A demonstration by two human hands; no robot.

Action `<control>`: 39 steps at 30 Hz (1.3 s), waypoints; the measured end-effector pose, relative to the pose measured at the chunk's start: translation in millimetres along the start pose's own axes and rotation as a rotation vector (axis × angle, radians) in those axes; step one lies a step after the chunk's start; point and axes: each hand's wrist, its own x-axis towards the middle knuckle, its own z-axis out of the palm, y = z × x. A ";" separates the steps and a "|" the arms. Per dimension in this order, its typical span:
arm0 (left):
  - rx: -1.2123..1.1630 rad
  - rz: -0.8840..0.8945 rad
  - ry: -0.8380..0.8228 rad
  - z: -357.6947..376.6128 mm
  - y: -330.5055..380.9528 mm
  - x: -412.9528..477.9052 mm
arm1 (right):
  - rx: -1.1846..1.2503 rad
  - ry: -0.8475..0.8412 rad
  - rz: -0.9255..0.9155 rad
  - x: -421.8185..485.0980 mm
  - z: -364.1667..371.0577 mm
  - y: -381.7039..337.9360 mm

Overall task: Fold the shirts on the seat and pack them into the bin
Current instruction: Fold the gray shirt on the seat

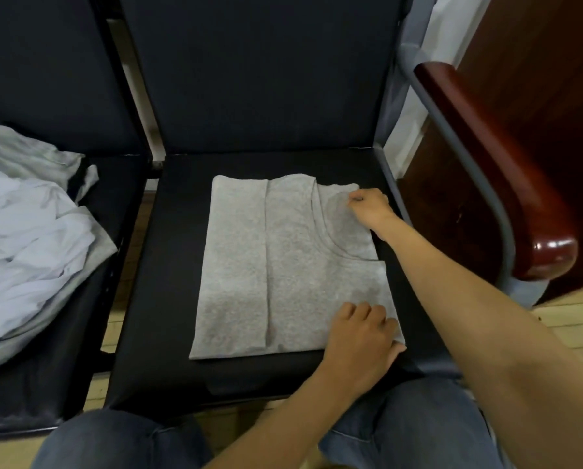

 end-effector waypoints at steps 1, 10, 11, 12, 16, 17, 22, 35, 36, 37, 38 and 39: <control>-0.013 -0.003 0.007 0.0 2.2 0.9 | 0.032 0.004 -0.002 0.0 -0.9 0.8; -0.202 -0.359 0.193 -52.2 -29.4 -50.3 | 0.445 0.004 -0.092 -19.4 -14.1 -43.8; -0.186 -0.384 0.161 -58.5 -36.5 -58.3 | 0.483 -0.003 -0.106 -21.8 -10.7 -54.7; -0.182 -0.409 0.133 -63.3 -43.2 -65.5 | 0.494 -0.016 -0.118 -23.7 -6.0 -65.9; -0.175 -0.557 0.079 -70.6 -68.1 -79.1 | 0.362 -0.111 -0.158 -27.8 23.5 -106.1; -0.168 -0.589 0.051 -71.8 -71.9 -81.1 | 0.305 -0.129 -0.167 -28.7 31.1 -112.7; -0.179 -0.651 -0.095 -71.8 -83.1 -86.6 | 0.079 -0.184 -0.196 -36.0 55.2 -121.6; -0.159 -0.776 -0.013 -56.8 -89.7 -67.2 | -0.051 0.011 -0.431 -50.5 77.9 -76.7; -0.149 -0.775 -0.009 -57.1 -89.6 -67.0 | -0.063 0.049 -0.414 -48.9 79.5 -76.4; -0.151 -0.772 -0.011 -58.0 -89.2 -66.5 | -0.075 0.078 -0.397 -46.5 81.2 -77.4; -0.157 -0.761 -0.011 -58.0 -89.3 -65.4 | -0.091 0.097 -0.383 -43.6 83.0 -79.9; -0.156 -0.743 -0.005 -57.2 -89.6 -64.5 | -0.112 0.114 -0.376 -40.5 84.6 -83.2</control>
